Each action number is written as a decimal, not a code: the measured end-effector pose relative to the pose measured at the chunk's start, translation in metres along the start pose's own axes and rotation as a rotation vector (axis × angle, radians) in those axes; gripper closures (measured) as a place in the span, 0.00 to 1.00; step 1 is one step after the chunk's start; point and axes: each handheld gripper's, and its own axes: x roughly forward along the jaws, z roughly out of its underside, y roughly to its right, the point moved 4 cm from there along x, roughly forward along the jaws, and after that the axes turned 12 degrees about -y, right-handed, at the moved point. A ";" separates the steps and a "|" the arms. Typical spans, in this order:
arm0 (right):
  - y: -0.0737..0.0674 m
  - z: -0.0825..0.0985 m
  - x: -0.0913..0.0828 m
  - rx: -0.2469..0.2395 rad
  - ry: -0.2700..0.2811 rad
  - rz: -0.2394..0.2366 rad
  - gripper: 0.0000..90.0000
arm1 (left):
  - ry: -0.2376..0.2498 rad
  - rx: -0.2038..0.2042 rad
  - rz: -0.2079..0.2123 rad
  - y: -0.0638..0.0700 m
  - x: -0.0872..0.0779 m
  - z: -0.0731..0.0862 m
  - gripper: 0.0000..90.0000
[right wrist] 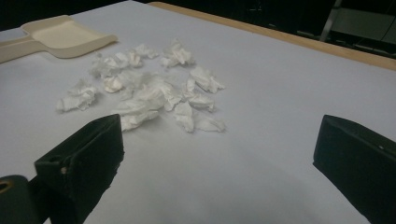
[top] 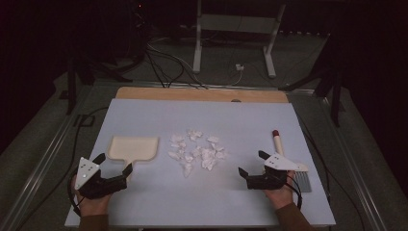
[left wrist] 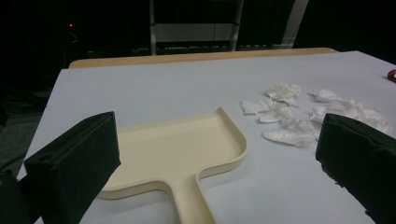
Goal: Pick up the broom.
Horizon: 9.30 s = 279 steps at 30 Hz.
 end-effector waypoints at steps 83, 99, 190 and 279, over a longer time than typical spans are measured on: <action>0.185 -0.023 0.064 0.449 -0.556 0.335 0.45 | -0.043 -0.027 -0.045 -0.001 0.010 0.007 0.01; 0.177 -0.025 0.077 0.530 -0.622 0.404 0.76 | -0.047 -0.028 -0.052 -0.001 0.009 0.008 0.01; -0.039 -0.156 0.021 0.163 -0.099 0.014 0.79 | -0.220 0.182 0.434 0.209 0.111 -0.032 0.09; -0.033 -0.128 0.036 -0.197 -0.225 -0.575 0.04 | -0.254 0.224 0.719 0.150 0.073 -0.067 0.77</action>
